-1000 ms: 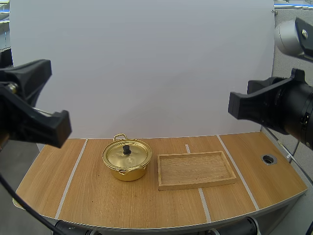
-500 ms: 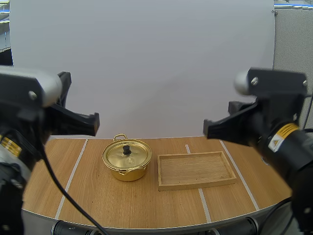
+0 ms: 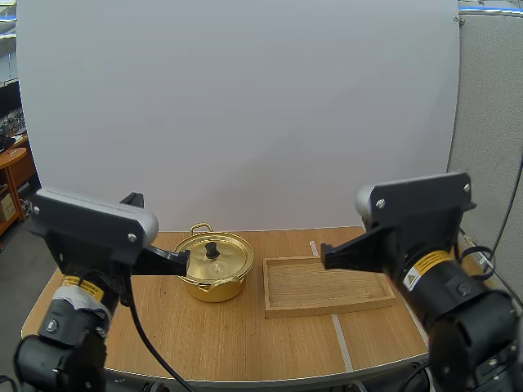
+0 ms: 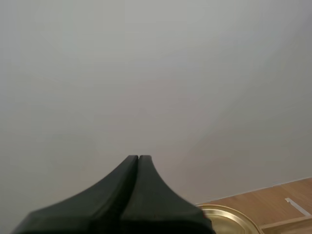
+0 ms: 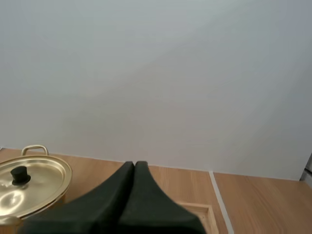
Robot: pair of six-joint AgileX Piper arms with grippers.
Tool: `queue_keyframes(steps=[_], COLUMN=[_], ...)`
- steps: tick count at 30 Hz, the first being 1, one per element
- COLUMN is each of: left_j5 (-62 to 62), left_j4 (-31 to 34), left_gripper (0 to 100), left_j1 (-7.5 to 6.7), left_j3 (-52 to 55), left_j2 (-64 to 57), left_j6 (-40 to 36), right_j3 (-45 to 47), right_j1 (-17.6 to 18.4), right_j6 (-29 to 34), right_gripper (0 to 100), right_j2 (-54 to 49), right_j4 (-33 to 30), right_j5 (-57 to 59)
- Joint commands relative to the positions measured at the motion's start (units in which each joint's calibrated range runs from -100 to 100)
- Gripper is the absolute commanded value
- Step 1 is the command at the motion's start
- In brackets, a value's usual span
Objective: Open the pot, put the grape inside, and close it
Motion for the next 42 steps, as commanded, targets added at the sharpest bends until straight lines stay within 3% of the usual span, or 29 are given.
queue_keyframes(steps=[1, 9, 13, 19, 27, 42], left_j5=[-8.3, -14.36, -8.07, -1.61, 14.32, 13.26], left_j4=[0.17, 0.17, -1.01, -1.11, -1.11, -1.11], left_gripper=[0, 0, 0, 0, 0, 0], left_j1=[0.05, 0.42, 0.94, 1.48, 1.48, 1.48], left_j3=[8.6, 15.68, 15.68, 15.68, 15.68, 15.68], left_j2=[-0.26, -0.26, -0.26, -0.26, -0.26, -0.26], left_j6=[-0.54, -0.54, -2.79, -4.15, -4.37, -4.25], right_j3=[11.3, 19.5, 22.97, 22.97, 22.97, 22.97], right_j1=[-0.22, -0.22, -0.22, -0.22, -1.22, -1.22], right_j6=[0.06, -0.04, -0.04, -0.04, 0.81, 2.26], right_gripper=[0, 0, 0, 0, 0, 0], right_j2=[-0.39, -0.39, -0.39, -0.39, -0.39, -0.39], right_j4=[-0.59, -0.71, -0.71, -0.32, -0.32, -0.32], right_j5=[-11.96, -12.85, -12.85, -6.18, -6.18, -6.18])
